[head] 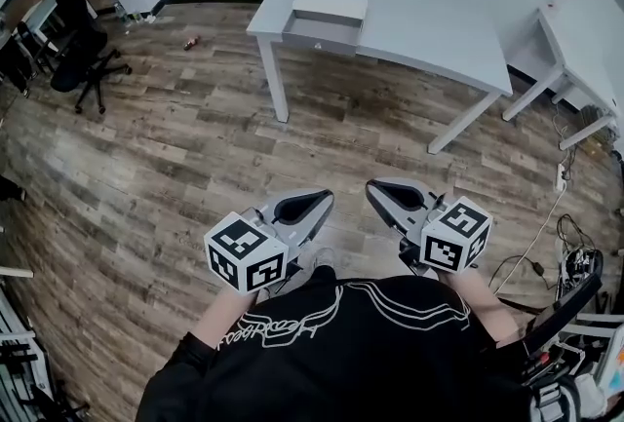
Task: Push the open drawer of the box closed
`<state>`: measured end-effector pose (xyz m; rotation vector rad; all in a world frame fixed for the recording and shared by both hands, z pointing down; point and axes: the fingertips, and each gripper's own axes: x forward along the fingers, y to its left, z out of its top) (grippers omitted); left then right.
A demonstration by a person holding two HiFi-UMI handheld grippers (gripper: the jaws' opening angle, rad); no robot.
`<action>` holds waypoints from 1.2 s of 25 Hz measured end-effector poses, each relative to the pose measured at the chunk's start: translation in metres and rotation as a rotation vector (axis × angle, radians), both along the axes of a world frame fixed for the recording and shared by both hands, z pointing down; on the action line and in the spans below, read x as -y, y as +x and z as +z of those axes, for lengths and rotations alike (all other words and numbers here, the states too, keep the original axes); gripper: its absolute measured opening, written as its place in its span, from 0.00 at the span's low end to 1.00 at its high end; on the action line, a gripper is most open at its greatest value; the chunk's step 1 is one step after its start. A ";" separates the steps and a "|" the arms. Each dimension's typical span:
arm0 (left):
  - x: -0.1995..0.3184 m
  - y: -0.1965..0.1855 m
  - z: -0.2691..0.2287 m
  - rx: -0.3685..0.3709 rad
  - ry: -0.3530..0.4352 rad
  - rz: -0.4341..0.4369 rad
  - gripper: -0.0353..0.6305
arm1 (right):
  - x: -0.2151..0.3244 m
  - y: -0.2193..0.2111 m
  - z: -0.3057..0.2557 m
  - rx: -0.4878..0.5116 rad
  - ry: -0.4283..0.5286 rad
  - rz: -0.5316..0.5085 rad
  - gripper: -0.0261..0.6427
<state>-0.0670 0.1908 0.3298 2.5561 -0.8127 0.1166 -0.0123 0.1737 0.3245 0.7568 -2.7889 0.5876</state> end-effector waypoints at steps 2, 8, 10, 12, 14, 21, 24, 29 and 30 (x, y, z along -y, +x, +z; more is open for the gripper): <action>0.029 -0.007 -0.005 0.012 0.011 0.025 0.06 | 0.027 -0.008 -0.006 0.002 0.014 0.014 0.05; 0.086 0.004 -0.020 0.030 0.066 0.109 0.06 | 0.078 -0.005 -0.016 0.027 0.043 0.086 0.05; 0.095 0.011 -0.021 0.026 0.082 0.138 0.06 | 0.086 0.001 -0.014 0.025 0.043 0.104 0.05; 0.106 0.016 -0.018 0.031 0.083 0.147 0.06 | 0.095 0.009 -0.008 0.027 0.035 0.120 0.05; 0.121 0.018 -0.013 0.034 0.076 0.135 0.06 | 0.107 0.016 -0.002 0.033 0.022 0.131 0.05; 0.186 0.016 0.006 0.061 0.029 0.064 0.07 | 0.166 0.025 0.018 0.071 -0.026 0.125 0.05; 0.224 0.012 0.019 0.096 0.024 0.019 0.07 | 0.201 0.029 0.030 0.083 -0.049 0.121 0.05; 0.282 0.012 0.047 0.111 -0.023 -0.027 0.09 | 0.257 0.037 0.053 0.057 -0.077 0.097 0.05; 0.294 0.013 0.053 0.121 -0.033 -0.029 0.14 | 0.269 0.040 0.057 0.045 -0.079 0.095 0.05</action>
